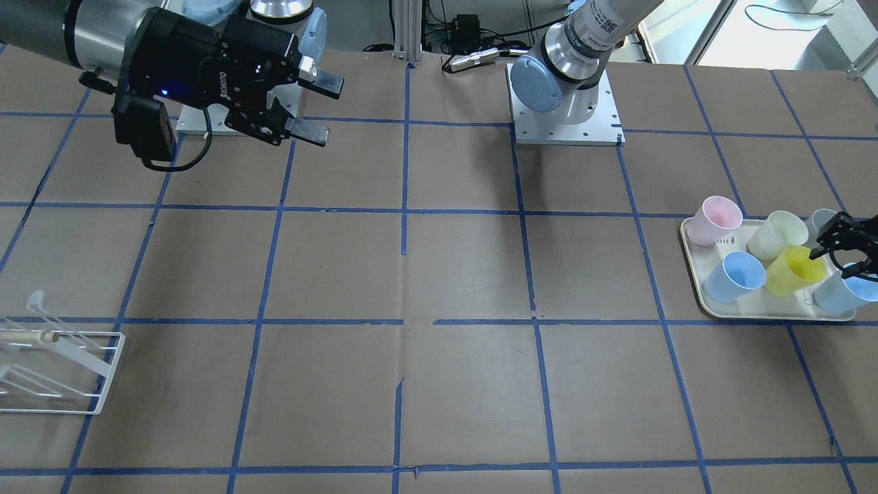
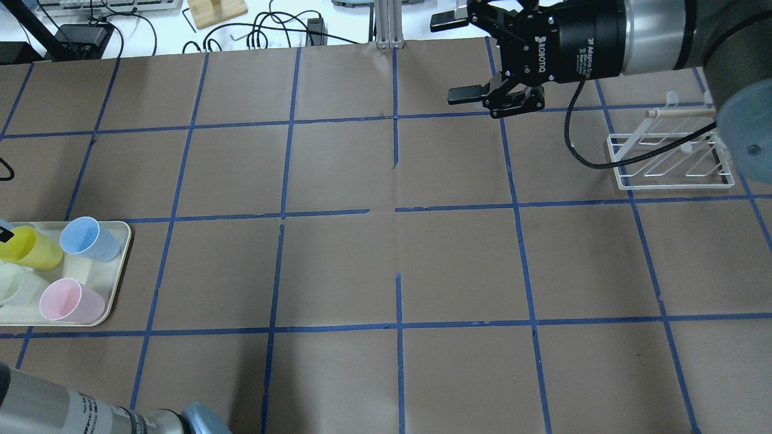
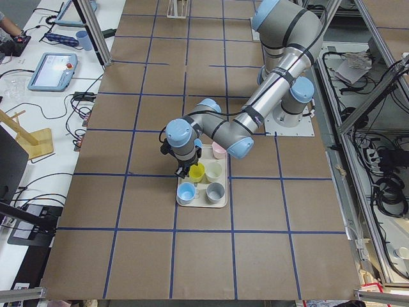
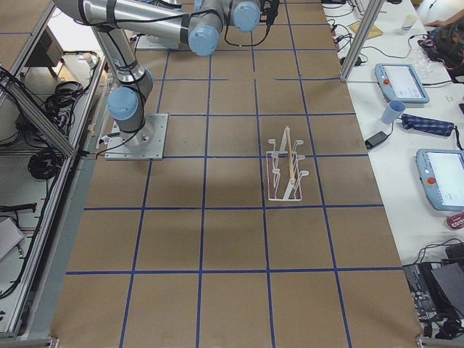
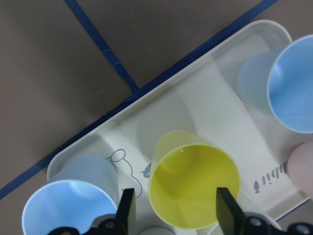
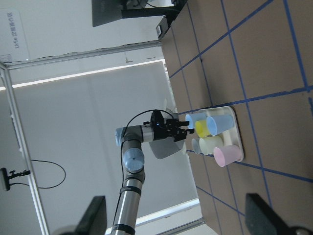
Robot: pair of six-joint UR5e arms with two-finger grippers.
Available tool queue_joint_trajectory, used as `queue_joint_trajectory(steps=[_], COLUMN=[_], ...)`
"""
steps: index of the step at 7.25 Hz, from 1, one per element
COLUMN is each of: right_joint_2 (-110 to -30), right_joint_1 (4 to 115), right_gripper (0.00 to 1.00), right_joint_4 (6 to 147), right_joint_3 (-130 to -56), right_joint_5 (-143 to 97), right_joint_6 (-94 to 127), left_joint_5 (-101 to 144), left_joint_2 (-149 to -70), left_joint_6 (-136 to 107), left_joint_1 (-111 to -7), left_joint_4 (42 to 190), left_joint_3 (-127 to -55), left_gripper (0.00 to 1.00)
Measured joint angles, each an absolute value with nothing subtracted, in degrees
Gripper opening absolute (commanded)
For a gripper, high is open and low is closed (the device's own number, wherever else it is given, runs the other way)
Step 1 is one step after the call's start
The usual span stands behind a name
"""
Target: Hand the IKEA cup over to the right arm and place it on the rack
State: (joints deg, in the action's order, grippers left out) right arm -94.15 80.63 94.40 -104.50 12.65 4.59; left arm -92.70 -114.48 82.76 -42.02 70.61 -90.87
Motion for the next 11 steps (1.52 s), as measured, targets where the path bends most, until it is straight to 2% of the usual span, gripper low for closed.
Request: queue_joint_trajectory(steps=[2, 4, 5, 7, 11], right_joint_2=[-94.21, -94.1, -94.07, -93.44, -92.14], right_joint_1=[81.42, 84.07, 85.39, 86.24, 85.9], right_gripper=[1.0, 1.0, 1.0, 1.0, 1.0], right_joint_4=[95.55, 96.5, 96.7, 98.99, 107.83], right_joint_3=[-108.47, -109.71, -109.78, -110.02, -114.57], right_joint_5=[6.42, 4.25, 3.91, 2.41, -3.75], right_joint_6=[4.4, 4.19, 4.18, 3.32, 5.12], left_joint_5=[-92.67, -92.7, -92.68, -92.66, -92.44], left_joint_2=[-116.14, -117.45, -117.76, -117.98, -117.88], left_joint_6=[82.79, 82.75, 82.65, 82.55, 81.69], left_joint_1=[-41.94, -41.93, -41.92, -41.92, -42.1], left_joint_4=[70.22, 70.14, 70.14, 70.14, 71.15], left_joint_3=[-90.43, -90.16, -90.38, -90.54, -89.28], left_gripper=[0.64, 0.41, 0.37, 0.0, 0.0])
